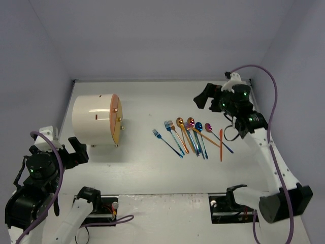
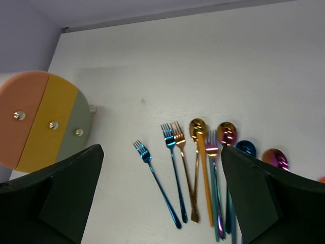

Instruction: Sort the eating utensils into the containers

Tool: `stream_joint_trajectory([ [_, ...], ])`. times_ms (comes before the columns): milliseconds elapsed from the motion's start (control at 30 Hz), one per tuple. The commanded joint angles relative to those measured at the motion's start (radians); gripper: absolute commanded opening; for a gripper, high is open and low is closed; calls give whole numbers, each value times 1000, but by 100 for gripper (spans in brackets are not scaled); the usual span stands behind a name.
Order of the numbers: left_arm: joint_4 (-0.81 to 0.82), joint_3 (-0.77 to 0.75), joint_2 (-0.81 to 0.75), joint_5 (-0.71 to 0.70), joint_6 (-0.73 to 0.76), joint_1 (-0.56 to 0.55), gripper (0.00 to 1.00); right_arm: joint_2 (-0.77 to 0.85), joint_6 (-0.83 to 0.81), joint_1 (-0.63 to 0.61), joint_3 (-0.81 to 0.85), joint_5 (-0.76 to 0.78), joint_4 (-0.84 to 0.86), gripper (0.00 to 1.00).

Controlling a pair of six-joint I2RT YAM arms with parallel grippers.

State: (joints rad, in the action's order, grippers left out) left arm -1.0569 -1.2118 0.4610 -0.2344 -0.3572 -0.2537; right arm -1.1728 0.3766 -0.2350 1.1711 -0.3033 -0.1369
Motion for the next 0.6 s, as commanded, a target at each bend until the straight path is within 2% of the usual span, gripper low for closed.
stream_joint_trajectory([
  [0,35,-11,37,-53,4,-44,93,-193,90,-149,162,-77,110,100],
  [267,39,-10,90,-58,-61,-55,93,-510,179,-333,394,-138,203,90],
  [433,38,-23,127,-39,-86,-55,93,-676,180,-404,511,-226,248,80],
  [567,37,-37,148,-40,-99,-55,93,-749,174,-430,572,-314,306,73],
])
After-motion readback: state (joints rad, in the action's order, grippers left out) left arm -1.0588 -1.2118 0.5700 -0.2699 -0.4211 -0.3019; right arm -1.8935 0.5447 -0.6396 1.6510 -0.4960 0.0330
